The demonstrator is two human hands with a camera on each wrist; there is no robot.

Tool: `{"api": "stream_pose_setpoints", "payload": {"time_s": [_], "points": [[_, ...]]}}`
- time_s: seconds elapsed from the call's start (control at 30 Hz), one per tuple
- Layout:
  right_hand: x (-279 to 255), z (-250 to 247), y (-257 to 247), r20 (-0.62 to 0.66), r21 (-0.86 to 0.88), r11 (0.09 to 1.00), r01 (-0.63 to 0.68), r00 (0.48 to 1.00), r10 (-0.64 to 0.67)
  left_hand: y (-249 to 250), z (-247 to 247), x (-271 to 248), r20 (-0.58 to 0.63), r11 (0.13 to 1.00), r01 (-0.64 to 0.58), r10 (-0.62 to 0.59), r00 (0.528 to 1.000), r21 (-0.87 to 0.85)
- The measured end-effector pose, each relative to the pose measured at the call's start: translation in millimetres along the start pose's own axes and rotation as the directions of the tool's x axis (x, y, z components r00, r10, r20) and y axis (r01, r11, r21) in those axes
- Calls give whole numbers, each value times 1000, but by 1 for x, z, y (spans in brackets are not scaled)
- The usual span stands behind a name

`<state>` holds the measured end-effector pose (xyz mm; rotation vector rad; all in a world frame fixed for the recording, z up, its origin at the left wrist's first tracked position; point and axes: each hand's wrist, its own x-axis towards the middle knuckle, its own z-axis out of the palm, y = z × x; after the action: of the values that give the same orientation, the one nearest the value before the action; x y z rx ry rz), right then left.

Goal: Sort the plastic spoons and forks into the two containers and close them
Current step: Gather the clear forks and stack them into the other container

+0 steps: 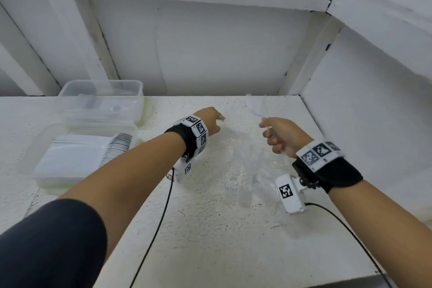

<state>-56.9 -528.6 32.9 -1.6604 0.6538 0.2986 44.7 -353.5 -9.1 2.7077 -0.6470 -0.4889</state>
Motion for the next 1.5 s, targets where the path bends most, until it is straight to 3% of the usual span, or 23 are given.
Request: {"api": "stream_pose_setpoints", "payload": {"time_s": [0.1, 0.23, 0.57, 0.7, 0.9, 1.03, 1.13, 1.3, 1.4, 1.5], "points": [[3, -1, 5, -29, -174, 985, 0, 1000, -5, 2, 5, 6, 98, 990, 11, -25, 995, 141], [10, 2, 6, -63, -257, 966, 24, 997, -41, 2, 7, -1, 91, 986, 15, -30, 995, 166], [33, 37, -12, 11, -257, 966, -1, 1000, 4, -30, 22, -43, 144, 994, 81, -90, 986, 71], [34, 47, -10, 26, -308, 951, 39, 999, -32, -36, 15, -56, 142, 985, 150, -137, 980, -88], [29, 53, -8, 72, -554, 808, 200, 978, -193, -51, -8, -95, 60, 849, 217, -215, 975, -483], [21, 73, 1, 167, -752, 628, 201, 979, -115, -57, -8, -124, 55, 747, 240, -264, 963, -620], [23, 89, 11, 151, -819, 539, 196, 980, -127, -60, -5, -142, 112, 722, 274, -264, 958, -635], [32, 99, 6, 28, -818, 537, 204, 948, -317, -68, 6, -162, 136, 675, 309, -298, 945, -670], [44, 100, -1, 58, -863, 459, 211, 944, -324, -71, 11, -169, 116, 648, 315, -332, 936, -693], [56, 105, -1, 83, -860, 463, 216, 953, -290, -73, 13, -173, 100, 632, 309, -343, 934, -711]]}}
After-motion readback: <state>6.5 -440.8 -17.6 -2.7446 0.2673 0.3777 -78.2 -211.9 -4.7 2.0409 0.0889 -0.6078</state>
